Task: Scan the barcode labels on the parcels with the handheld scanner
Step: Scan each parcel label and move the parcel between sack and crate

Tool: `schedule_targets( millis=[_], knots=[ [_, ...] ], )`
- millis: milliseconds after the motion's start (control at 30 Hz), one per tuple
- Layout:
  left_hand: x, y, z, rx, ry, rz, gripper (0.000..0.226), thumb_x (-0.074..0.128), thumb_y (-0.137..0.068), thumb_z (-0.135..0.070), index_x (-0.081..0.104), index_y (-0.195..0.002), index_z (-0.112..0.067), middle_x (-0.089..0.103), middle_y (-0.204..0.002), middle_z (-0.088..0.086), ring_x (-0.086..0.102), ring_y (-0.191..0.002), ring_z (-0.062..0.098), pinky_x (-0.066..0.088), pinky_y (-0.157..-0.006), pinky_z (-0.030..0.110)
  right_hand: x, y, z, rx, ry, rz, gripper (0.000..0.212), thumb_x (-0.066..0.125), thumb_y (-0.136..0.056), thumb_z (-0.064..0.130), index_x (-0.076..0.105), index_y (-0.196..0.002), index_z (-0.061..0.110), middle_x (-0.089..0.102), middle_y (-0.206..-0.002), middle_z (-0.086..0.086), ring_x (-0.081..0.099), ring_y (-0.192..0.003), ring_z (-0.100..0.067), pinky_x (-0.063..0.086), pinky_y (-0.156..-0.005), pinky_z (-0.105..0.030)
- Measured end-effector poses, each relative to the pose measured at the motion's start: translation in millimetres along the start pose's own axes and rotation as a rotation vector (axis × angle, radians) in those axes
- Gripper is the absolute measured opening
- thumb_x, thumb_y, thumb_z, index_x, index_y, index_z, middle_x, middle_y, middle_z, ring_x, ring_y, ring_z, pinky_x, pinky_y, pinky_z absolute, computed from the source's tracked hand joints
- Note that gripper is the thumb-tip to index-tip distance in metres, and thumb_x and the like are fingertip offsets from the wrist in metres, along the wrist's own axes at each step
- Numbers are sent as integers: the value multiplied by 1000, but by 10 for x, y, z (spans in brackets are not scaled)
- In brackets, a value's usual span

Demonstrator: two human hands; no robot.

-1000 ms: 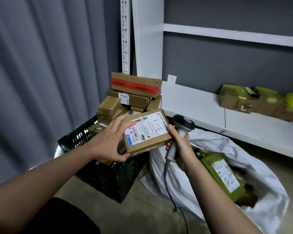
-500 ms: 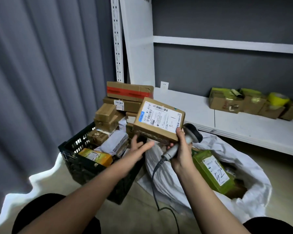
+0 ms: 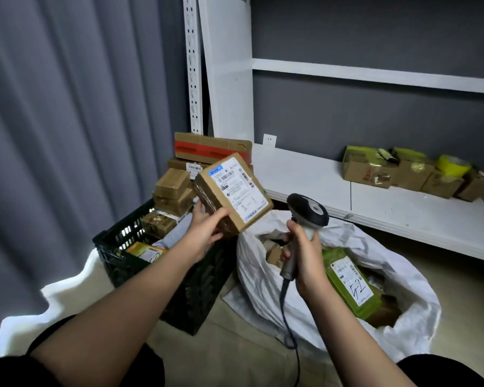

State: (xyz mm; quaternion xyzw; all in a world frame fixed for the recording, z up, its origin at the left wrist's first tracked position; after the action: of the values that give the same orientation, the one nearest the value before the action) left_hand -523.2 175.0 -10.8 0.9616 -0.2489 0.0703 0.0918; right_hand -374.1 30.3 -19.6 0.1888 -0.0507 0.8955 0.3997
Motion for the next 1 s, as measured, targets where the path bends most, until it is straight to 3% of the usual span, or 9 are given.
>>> schedule_targets(
  millis=[167, 267, 333, 400, 567, 700, 767, 900, 1000],
  knots=[
    [-297, -78, -152, 36, -320, -4, 81, 69, -86, -20, 20, -151, -21, 56, -133, 6, 58, -107, 18, 48, -96, 37, 206, 130, 165, 25, 134, 309, 26, 65, -81, 27, 45, -89, 12, 40, -51, -1, 30, -38, -13, 26, -40, -21],
    [-352, -76, -204, 58, -356, 0, 76, 68, -87, -18, 24, -149, -20, 55, -132, 7, 57, -97, 14, 51, -84, 30, 318, 208, 208, 73, 158, 386, 25, 60, -93, 21, 41, -80, 13, 38, -49, -1, 28, -39, -14, 26, -40, -17],
    [-377, -77, -213, 65, -354, -7, 79, 68, -86, -16, 21, -150, -20, 54, -134, 7, 57, -90, 8, 50, -73, 23, 370, 244, 223, 107, 163, 413, 26, 55, -96, 17, 39, -76, 11, 35, -47, -1, 26, -37, -14, 26, -39, -14],
    [-414, -89, -208, 66, -356, -35, 85, 69, -86, -16, 17, -152, -20, 52, -135, 8, 56, -87, 6, 49, -71, 22, 410, 275, 239, 113, 161, 438, 27, 55, -96, 16, 38, -75, 10, 34, -47, -2, 26, -37, -13, 26, -38, -16],
    [-466, -127, -194, 45, -337, -91, 90, 70, -85, -17, 11, -153, -17, 52, -137, 10, 56, -105, 17, 49, -91, 34, 438, 311, 223, 86, 147, 487, 26, 62, -79, 24, 40, -83, 10, 35, -51, -4, 27, -37, -12, 27, -38, -21],
    [-477, -137, -199, 34, -332, -108, 91, 71, -84, -19, 12, -153, -17, 52, -136, 10, 55, -114, 22, 47, -99, 39, 417, 315, 210, 84, 136, 495, 27, 61, -78, 24, 41, -90, 10, 34, -52, -5, 27, -36, -11, 27, -38, -21],
    [-458, -128, -204, 27, -336, -102, 91, 71, -84, -19, 12, -153, -17, 52, -136, 10, 55, -116, 23, 48, -97, 37, 416, 306, 218, 85, 128, 495, 28, 61, -79, 24, 42, -93, 9, 34, -52, -5, 27, -36, -11, 27, -38, -20],
    [-391, -113, -185, 10, -346, -79, 88, 69, -86, -17, 12, -153, -17, 53, -135, 10, 56, -101, 16, 49, -80, 27, 399, 295, 254, 88, 125, 488, 26, 63, -82, 22, 42, -92, 11, 36, -52, -4, 28, -36, -12, 29, -38, -20],
    [-281, -131, -109, -43, -402, -32, 82, 67, -88, -21, 15, -152, -18, 53, -135, 6, 57, -105, 19, 50, -83, 32, 276, 243, 290, 69, 137, 415, 19, 59, -94, 17, 43, -86, 10, 39, -52, -3, 29, -37, -12, 29, -38, -20]
  ],
)
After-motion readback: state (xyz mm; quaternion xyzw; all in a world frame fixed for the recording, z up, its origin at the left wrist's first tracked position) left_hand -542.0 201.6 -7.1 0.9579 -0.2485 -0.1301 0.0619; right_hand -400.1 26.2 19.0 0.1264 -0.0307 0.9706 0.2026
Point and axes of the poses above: each hand's wrist, its own y-axis away from the middle knuckle, its own x-axis out of the palm, z = x × y, the point moved 6 cm from there along -y, towards the middle knuckle
